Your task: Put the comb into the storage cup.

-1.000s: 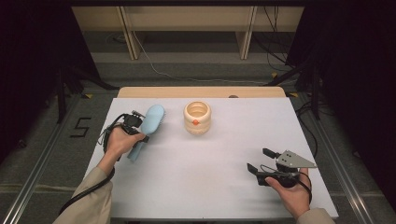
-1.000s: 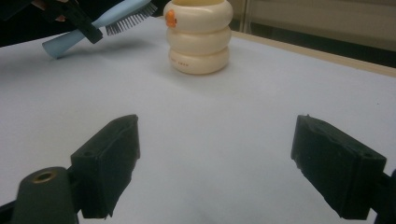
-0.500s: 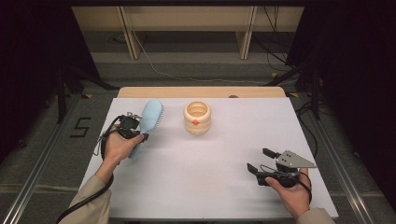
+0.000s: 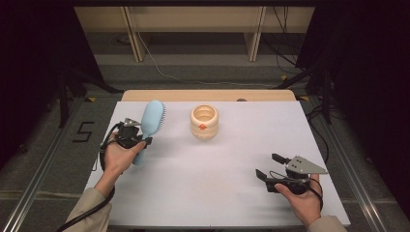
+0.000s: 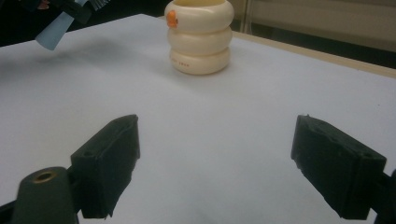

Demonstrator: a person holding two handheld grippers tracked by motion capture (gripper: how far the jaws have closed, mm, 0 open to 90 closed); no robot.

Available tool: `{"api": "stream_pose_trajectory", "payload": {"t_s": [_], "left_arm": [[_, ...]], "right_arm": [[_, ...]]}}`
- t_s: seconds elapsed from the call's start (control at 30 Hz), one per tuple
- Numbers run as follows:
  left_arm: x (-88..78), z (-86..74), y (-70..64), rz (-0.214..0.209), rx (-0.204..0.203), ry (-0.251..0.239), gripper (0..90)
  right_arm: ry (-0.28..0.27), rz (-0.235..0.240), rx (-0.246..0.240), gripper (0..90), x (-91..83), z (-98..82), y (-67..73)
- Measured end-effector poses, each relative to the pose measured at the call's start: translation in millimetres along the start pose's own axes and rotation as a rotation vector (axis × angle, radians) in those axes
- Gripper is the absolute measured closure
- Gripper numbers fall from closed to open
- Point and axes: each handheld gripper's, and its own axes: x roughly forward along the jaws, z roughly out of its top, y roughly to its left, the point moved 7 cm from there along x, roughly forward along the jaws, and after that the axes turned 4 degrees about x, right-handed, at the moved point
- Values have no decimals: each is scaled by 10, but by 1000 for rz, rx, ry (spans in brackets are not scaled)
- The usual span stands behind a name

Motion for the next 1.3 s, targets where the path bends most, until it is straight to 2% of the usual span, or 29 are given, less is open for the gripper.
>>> {"api": "stream_pose_trajectory", "payload": {"t_s": [0.13,0.23,0.4,0.6,1.03,1.3], "left_arm": [[-47,9,-42,10,6,-30,699],[-65,15,-90,6,24,-34,699],[-83,26,-143,7,31,-47,699],[-96,45,-205,30,60,-80,699],[-103,63,-346,44,103,-115,699],[-131,103,-424,55,118,-166,699]], "right_arm": [[-3,1,-2,162,-2,6,8],[-3,0,-2,162,-1,5,6],[-3,3,-2,162,1,4,8],[-2,6,-4,162,3,4,12],[-5,7,-2,162,4,8,15],[-4,5,-1,162,8,6,14]]}}
